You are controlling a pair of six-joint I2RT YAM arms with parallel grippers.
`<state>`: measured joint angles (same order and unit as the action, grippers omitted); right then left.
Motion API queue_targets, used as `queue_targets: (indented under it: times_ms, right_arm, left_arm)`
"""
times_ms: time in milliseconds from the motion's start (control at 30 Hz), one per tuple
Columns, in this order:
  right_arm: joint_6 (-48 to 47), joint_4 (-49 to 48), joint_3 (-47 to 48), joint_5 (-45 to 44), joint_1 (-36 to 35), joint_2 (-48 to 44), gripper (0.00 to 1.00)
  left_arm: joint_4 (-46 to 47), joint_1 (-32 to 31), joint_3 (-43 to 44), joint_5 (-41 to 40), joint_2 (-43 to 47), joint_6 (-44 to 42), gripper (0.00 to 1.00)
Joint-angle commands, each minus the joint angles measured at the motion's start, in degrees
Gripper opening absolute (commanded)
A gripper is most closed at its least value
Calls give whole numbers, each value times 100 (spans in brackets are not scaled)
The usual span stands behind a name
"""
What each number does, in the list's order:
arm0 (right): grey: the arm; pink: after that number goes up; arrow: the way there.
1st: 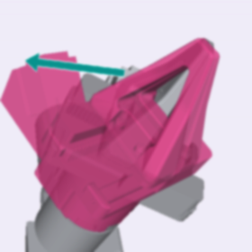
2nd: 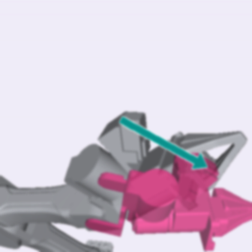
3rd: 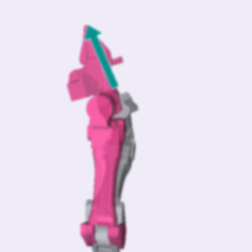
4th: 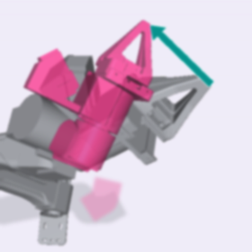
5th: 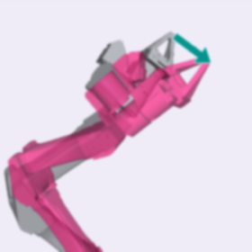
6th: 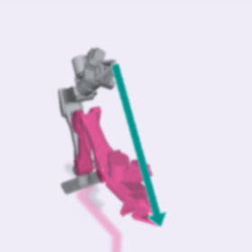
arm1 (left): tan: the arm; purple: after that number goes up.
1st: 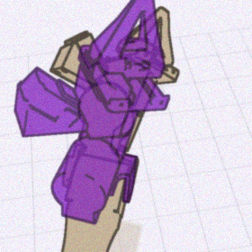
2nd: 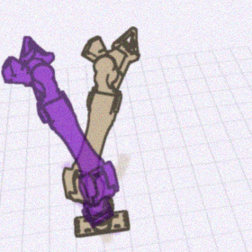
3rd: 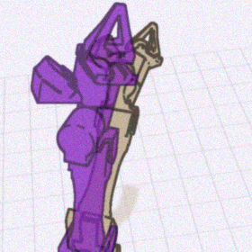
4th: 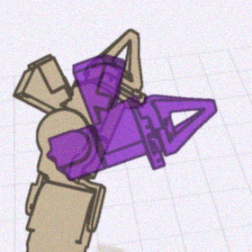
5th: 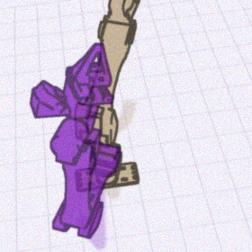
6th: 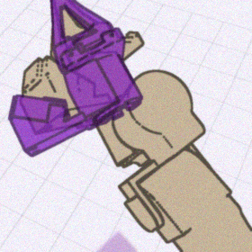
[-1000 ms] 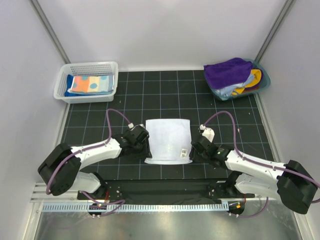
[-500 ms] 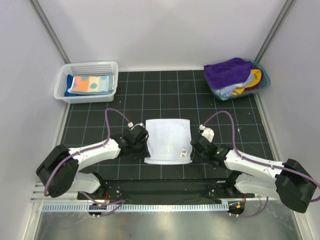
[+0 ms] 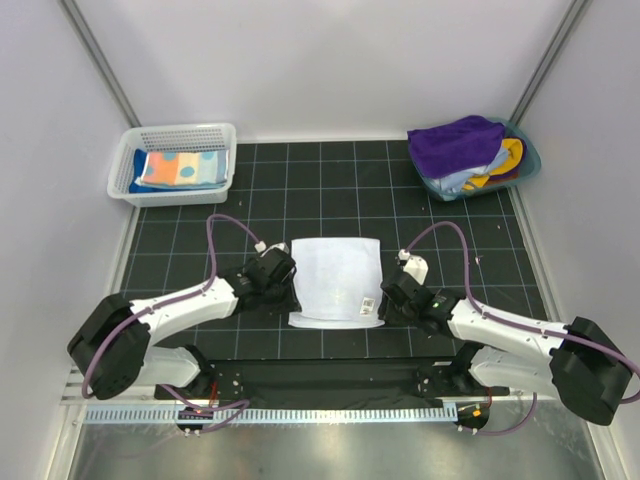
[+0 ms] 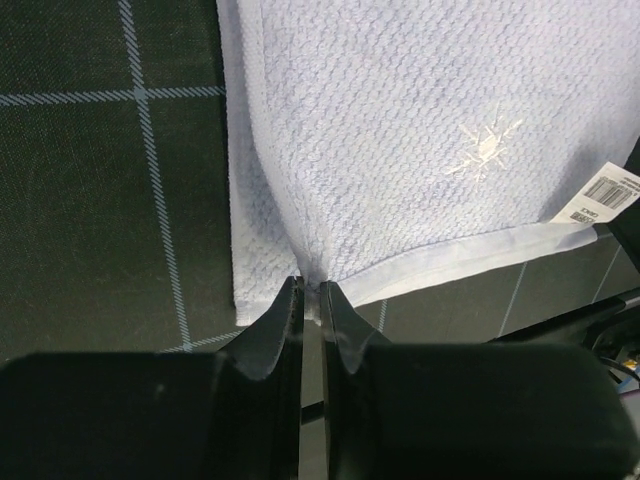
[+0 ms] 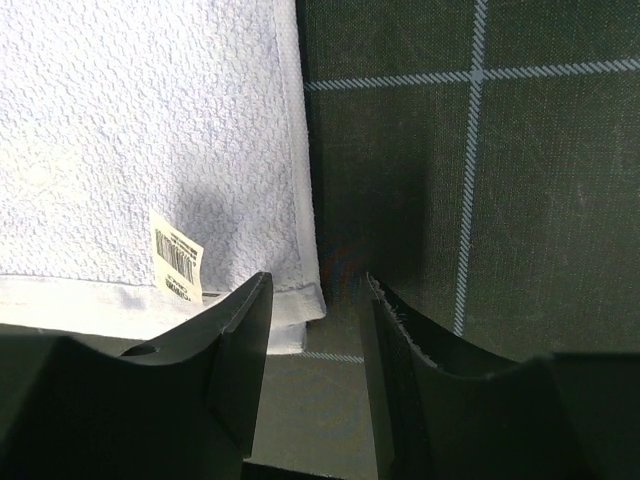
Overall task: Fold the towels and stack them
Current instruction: Fold the towel
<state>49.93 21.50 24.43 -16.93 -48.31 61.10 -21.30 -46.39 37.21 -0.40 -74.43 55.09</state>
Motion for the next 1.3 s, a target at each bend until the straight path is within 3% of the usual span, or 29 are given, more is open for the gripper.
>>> queue_targets:
  times_ms: [0, 333, 667, 1267]
  right_arm:
    - [96, -84, 80, -109, -29, -116, 47]
    - [262, -409, -87, 49, -29, 165, 31]
    - [131, 118, 308, -267, -38, -54, 12]
    - [-185, 777, 1125, -277, -38, -353, 8]
  left_arm:
    - [-23, -19, 225, -109, 166, -69, 0]
    - [-6, -19, 225, -109, 122, -77, 0]
    - [-128, -19, 339, -231, 218, -77, 0]
    - [-840, 16, 911, -786, 728, -192, 0]
